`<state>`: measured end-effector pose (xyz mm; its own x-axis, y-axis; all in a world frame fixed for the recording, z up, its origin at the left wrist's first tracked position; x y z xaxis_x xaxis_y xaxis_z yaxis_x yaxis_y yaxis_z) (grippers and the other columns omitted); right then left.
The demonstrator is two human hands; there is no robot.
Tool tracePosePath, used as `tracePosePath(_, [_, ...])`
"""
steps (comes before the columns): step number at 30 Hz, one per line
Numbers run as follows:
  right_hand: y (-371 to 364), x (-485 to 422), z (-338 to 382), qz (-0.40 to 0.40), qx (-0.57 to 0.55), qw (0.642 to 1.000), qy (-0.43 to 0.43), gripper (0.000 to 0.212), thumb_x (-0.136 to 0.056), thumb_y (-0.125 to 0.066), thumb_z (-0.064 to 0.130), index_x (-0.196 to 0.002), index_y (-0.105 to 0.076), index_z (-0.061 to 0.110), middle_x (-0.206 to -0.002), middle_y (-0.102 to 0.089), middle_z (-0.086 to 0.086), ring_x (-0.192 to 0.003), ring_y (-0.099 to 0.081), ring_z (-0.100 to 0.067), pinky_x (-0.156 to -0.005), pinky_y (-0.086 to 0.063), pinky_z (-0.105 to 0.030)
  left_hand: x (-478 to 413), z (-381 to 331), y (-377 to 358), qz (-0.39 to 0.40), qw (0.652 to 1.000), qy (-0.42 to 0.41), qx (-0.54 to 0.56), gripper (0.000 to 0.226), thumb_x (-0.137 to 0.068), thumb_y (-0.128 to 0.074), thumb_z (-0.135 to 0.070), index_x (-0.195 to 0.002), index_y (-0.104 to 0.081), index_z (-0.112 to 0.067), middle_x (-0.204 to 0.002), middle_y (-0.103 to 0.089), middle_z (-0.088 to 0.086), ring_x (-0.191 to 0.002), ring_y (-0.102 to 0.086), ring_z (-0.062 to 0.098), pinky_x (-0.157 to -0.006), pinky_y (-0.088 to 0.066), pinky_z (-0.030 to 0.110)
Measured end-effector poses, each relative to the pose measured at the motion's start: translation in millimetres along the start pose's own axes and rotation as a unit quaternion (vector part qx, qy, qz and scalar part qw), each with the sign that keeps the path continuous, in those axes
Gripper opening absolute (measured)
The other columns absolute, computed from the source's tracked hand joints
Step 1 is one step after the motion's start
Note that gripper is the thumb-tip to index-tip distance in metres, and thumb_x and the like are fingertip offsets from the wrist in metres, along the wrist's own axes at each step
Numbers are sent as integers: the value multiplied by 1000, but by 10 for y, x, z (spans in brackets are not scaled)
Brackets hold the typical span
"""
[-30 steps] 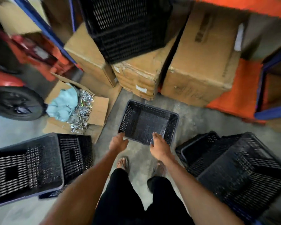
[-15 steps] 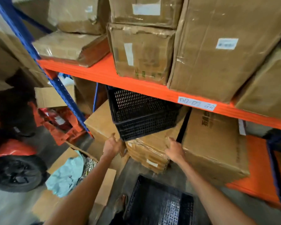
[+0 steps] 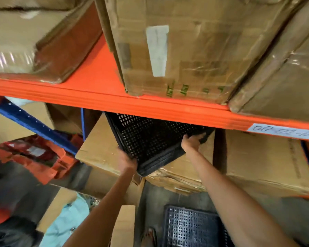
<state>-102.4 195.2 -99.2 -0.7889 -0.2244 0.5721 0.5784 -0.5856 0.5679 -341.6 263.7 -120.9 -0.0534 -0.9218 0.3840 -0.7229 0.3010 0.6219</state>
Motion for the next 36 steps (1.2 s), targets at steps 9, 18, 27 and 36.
tracePosePath(9, [-41,613,-342,-2,-88,995,-53,79,-98,-51,23,-153,1,4,-144,-43,-20,-126,-51,-35,-96,-42,-35,-216,25,462,83,996,-16,33,61,-95,-50,-6,-148,-21,3,-145,-42,23,-133,-44,37,-88,-52,22])
tracePosePath(18, [288,1199,-864,-88,365,914,151,68,-88,-35,72,-83,-66,11,-86,-69,-10,-81,-68,-30,-59,-44,-31,-498,78,841,84,986,-55,-133,61,-85,-51,9,-142,-31,0,-132,-52,27,-121,-53,41,-100,-45,45])
tracePosePath(27, [1083,-133,-522,-157,318,917,184,78,-88,-59,51,-146,-28,8,-137,-48,-20,-121,-50,-36,-91,-48,-43,-948,-111,718,29,981,-83,-171,53,-81,-72,-18,-125,-47,-1,-119,-61,27,-109,-59,42,-88,-49,47])
tracePosePath(36, [1260,-449,-664,-54,196,958,204,43,-101,-46,24,-141,-39,11,-127,-60,-18,-111,-59,-37,-88,-50,-38,-776,-65,706,57,988,-140,-13,60,-84,-56,16,-140,-40,0,-134,-56,21,-124,-55,33,-89,-52,24])
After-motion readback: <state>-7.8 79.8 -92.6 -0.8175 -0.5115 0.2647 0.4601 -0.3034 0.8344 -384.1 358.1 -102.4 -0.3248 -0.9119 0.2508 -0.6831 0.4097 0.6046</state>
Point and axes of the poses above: each hand's wrist, its own x-axis away from the middle knuckle, its own y-axis out of the back of the hand, z = x × y, the point moved 1 cm from there along -x, towards the middle knuckle
